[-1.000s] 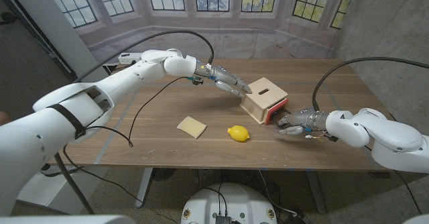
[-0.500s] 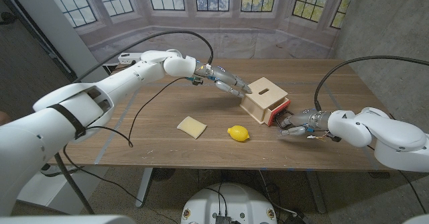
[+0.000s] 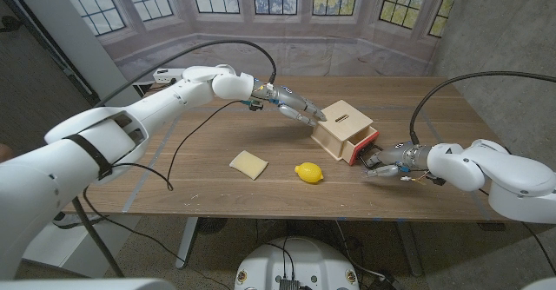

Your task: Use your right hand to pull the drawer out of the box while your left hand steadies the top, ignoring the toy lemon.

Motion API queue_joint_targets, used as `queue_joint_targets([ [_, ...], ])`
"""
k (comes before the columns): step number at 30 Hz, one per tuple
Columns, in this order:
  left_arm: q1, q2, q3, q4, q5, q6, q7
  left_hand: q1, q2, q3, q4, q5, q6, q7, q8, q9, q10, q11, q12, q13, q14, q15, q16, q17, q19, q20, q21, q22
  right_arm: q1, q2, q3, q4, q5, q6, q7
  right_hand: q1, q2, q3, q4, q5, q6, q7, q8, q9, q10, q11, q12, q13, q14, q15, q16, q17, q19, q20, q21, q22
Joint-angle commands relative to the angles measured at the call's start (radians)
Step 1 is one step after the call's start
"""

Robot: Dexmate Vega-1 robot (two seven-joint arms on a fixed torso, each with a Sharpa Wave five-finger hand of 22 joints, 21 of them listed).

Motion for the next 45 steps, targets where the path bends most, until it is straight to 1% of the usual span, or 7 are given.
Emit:
queue_joint_targets([
  [1,-0.011,-0.009,0.010,0.029,0.001,-0.011,0.009,-0.009,0.000,-0.004,-0.004,0.007,0.001,-0.003,-0.002,0.001,0.008,0.000,0.003,0.004,0.012,0.005,0.004,0.005,0.005,0.007,0.004,0.001,-0.008,-0.025,-0.006,-0.024,0.019,-0.046,0.001,-0.008,0.002,0.003,-0.001,0.007,-0.004,-0.002,-0.001,0.002,-0.004,0.001,0.001,0.002,-0.005,-0.065,0.003,0.002,0.009,-0.010,0.006,0.003],
  [10,-0.028,-0.023,0.023,0.073,0.008,-0.031,0.028,-0.010,0.000,-0.004,-0.005,0.007,0.000,-0.004,-0.003,0.001,0.009,0.001,0.002,0.004,0.012,0.005,0.004,0.005,0.006,0.006,0.004,0.001,-0.009,-0.026,-0.005,-0.042,0.001,-0.081,0.036,-0.009,0.001,0.004,-0.001,0.007,-0.004,-0.002,-0.001,0.002,-0.005,0.000,0.002,0.002,-0.005,-0.064,0.003,0.002,0.010,-0.009,0.006,0.003],
  [12,-0.033,-0.027,0.026,0.082,0.010,-0.037,0.033,-0.010,0.000,-0.004,-0.005,0.007,0.000,-0.004,-0.003,0.001,0.009,0.002,0.002,0.004,0.013,0.005,0.004,0.005,0.006,0.007,0.004,0.001,-0.026,-0.027,0.013,-0.044,-0.003,-0.087,0.041,-0.010,0.001,0.004,-0.001,0.007,-0.005,-0.002,-0.001,0.002,-0.005,-0.001,0.002,0.002,-0.005,-0.064,0.003,0.002,0.009,-0.009,0.006,0.003],
  [19,-0.047,-0.039,0.039,0.116,0.013,-0.052,0.048,-0.010,-0.001,-0.004,-0.006,0.007,0.000,-0.005,-0.003,0.001,0.009,0.000,0.002,0.004,0.012,0.005,0.003,0.005,0.006,0.007,0.004,0.001,-0.114,-0.027,0.107,-0.047,-0.012,-0.102,0.069,-0.011,0.001,0.004,-0.001,0.007,-0.005,-0.002,0.000,0.002,-0.006,0.001,0.002,0.002,-0.005,-0.063,0.003,0.002,0.010,-0.008,0.006,0.003],
  [24,-0.055,-0.046,0.047,0.132,0.018,-0.060,0.061,-0.011,-0.001,-0.004,-0.007,0.007,0.000,-0.006,-0.003,0.001,0.009,0.002,0.001,0.004,0.012,0.005,0.003,0.005,0.006,0.007,0.004,0.001,-0.220,-0.027,0.221,-0.041,-0.018,-0.104,0.086,-0.011,0.000,0.004,-0.002,0.007,-0.006,-0.001,-0.001,0.002,-0.006,0.002,0.002,0.002,-0.005,-0.063,0.003,0.002,0.012,-0.008,0.007,0.003],
  [35,-0.061,-0.047,0.056,0.137,0.018,-0.062,0.066,-0.011,-0.002,-0.004,-0.008,0.008,-0.001,-0.005,-0.003,0.001,0.010,0.000,0.000,0.004,0.013,0.004,0.003,0.005,0.007,0.007,0.004,0.001,-0.298,-0.027,0.298,-0.044,-0.022,-0.123,0.096,-0.013,-0.001,0.004,-0.002,0.008,-0.006,-0.002,-0.001,0.002,-0.007,0.001,0.002,0.002,-0.005,-0.063,0.003,0.002,0.013,-0.008,0.007,0.003],
  [45,-0.046,-0.030,0.049,0.095,0.008,-0.042,0.049,-0.012,-0.002,-0.003,-0.009,0.008,-0.002,-0.005,-0.004,0.001,0.006,0.001,-0.002,0.004,0.012,0.005,0.002,0.005,0.007,0.007,0.004,0.001,-0.437,-0.027,0.427,-0.041,-0.025,-0.137,0.095,-0.014,-0.001,0.005,-0.003,0.008,-0.006,-0.001,0.000,0.002,-0.008,-0.001,0.003,0.002,-0.005,-0.064,0.003,0.002,0.014,-0.008,0.007,0.003],
])
